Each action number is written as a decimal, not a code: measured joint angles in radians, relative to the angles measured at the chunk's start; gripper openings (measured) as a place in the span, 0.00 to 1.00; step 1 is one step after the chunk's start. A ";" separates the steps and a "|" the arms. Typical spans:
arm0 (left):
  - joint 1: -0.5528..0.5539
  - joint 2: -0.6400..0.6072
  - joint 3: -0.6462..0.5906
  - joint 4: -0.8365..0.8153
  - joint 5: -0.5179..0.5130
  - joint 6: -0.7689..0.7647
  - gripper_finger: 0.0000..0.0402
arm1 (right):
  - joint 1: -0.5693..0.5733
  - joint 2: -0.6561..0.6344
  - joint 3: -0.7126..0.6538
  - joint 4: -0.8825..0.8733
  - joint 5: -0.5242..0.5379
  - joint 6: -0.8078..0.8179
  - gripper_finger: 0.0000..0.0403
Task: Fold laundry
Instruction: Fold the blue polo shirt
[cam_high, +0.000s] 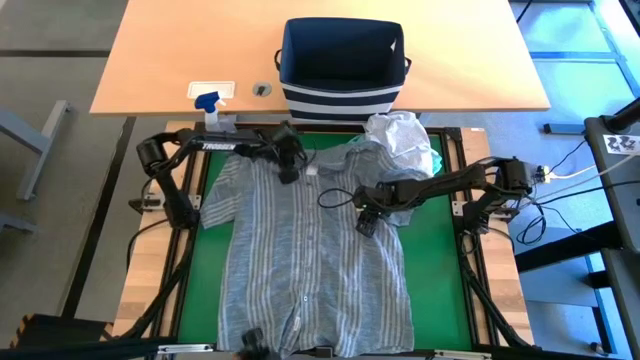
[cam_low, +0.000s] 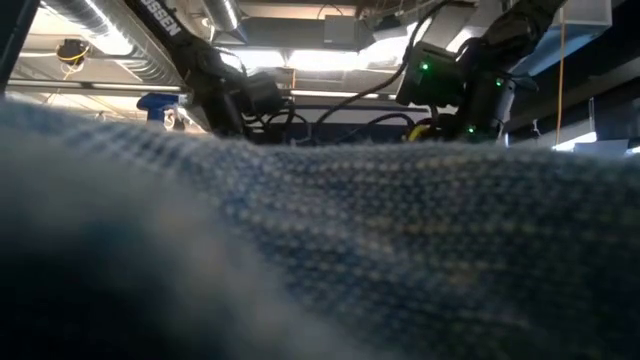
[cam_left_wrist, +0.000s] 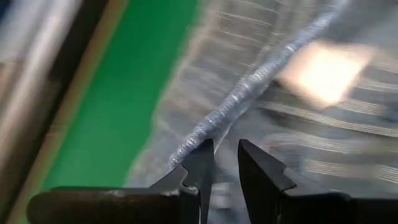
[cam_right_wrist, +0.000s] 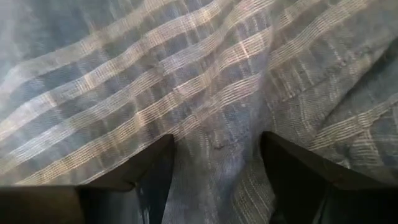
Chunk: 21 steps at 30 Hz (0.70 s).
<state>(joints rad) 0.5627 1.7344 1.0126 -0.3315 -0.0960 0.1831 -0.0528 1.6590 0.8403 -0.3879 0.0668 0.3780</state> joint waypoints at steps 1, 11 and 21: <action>0.019 0.000 -0.001 0.024 -0.033 0.017 0.17 | 0.000 0.002 -0.009 0.016 -0.009 0.014 0.60; 0.196 -0.002 0.001 0.292 -0.268 -0.013 0.17 | 0.000 -0.002 -0.017 0.033 -0.053 0.087 0.60; 0.091 -0.144 0.008 0.063 0.152 -0.023 0.17 | 0.001 0.000 -0.007 0.026 -0.063 0.089 0.60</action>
<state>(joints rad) 0.6541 1.5907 1.0203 -0.2687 0.0557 0.1602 -0.0521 1.6587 0.8333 -0.3618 0.0042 0.4666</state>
